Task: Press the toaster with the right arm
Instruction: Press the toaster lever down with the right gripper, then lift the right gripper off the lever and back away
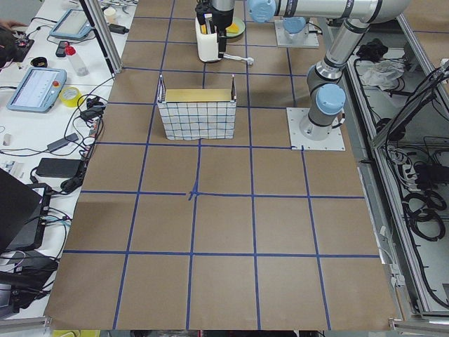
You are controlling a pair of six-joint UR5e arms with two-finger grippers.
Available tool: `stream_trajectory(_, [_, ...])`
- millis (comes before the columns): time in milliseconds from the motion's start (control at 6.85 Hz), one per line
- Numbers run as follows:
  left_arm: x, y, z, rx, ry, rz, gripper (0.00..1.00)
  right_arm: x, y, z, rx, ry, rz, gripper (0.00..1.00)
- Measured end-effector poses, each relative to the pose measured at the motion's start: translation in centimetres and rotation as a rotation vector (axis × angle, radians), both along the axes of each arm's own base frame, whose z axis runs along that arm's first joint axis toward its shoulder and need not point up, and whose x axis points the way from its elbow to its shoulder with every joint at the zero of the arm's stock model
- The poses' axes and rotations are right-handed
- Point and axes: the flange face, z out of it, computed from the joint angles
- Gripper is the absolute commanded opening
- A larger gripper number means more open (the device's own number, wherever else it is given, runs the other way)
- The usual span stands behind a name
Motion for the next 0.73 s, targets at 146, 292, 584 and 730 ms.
stream_trajectory(146, [0.0, 0.0, 0.0, 0.000, 0.000, 0.000, 1.00, 0.0, 0.1, -0.2, -0.001, 0.001, 0.000, 0.00])
stream_trajectory(292, [0.0, 0.0, 0.0, 0.000, -0.001, 0.000, 1.00, 0.0, 0.1, -0.2, -0.002, 0.002, 0.001, 0.00])
stream_trajectory(584, [0.0, 0.0, 0.0, 0.000, -0.001, 0.000, 1.00, 0.0, 0.1, 0.5, -0.003, 0.009, -0.002, 0.00])
stream_trajectory(730, [0.0, 0.0, 0.0, 0.000, -0.001, 0.000, 1.00, -0.1, 0.2, 1.2, 0.002, 0.017, -0.007, 0.00])
